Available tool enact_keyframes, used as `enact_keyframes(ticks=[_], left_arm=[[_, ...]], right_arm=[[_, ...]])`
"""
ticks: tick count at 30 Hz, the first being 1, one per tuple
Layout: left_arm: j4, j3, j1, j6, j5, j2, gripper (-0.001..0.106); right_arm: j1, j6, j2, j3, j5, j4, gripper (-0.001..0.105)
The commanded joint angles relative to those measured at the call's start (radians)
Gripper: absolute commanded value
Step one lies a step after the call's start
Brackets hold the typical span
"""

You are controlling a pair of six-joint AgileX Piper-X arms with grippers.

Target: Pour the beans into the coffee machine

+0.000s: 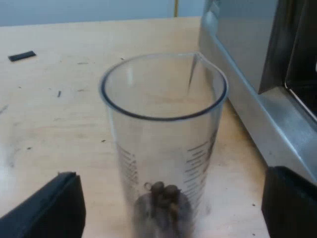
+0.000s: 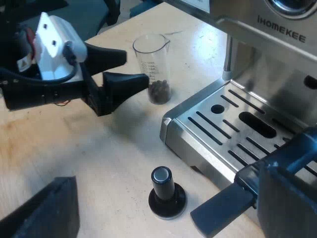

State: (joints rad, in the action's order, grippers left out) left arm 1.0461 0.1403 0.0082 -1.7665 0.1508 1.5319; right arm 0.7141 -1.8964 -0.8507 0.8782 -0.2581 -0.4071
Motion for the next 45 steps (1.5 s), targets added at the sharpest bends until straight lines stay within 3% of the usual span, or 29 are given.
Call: enact_keyframes(ticks=[1, 15, 19, 21, 24, 28, 31, 38, 39, 45], left_arm=[[0.066, 0.029, -0.005, -0.003, 0.025, 0.045, 0.082], [0.079, 0.095, -0.005, -0.003, -0.021, 0.106, 0.081], [0.079, 0.095, -0.005, -0.003, -0.021, 0.106, 0.062], [0.079, 0.095, -0.005, -0.003, -0.021, 0.106, 0.045], [0.079, 0.095, -0.005, -0.003, -0.021, 0.106, 0.032], [0.081, 0.095, -0.005, -0.007, -0.009, 0.106, 0.023], [0.081, 0.093, -0.005, -0.007, 0.056, 0.093, 0.022], [0.031, 0.079, -0.005, -0.007, 0.063, -0.045, 0.022], [-0.064, 0.079, -0.005, -0.001, 0.063, -0.145, 0.022], [-0.296, 0.079, -0.005, 0.052, 0.048, -0.392, 0.022]], right_arm=[[0.002, -0.006, 0.002, 0.013, -0.008, 0.013, 0.079], [0.002, -0.006, 0.002, 0.013, -0.008, 0.013, 0.079], [0.002, -0.006, 0.002, 0.013, -0.008, 0.013, 0.079], [0.002, -0.006, 0.002, 0.013, -0.008, 0.013, 0.079], [0.002, -0.006, 0.002, 0.013, -0.008, 0.013, 0.079], [0.002, -0.006, 0.002, 0.013, -0.008, 0.013, 0.079], [0.002, -0.006, 0.002, 0.013, -0.008, 0.013, 0.079], [0.002, -0.006, 0.002, 0.013, -0.008, 0.013, 0.079], [0.002, -0.006, 0.002, 0.013, -0.008, 0.013, 0.079], [0.002, -0.006, 0.002, 0.013, -0.008, 0.014, 0.079]])
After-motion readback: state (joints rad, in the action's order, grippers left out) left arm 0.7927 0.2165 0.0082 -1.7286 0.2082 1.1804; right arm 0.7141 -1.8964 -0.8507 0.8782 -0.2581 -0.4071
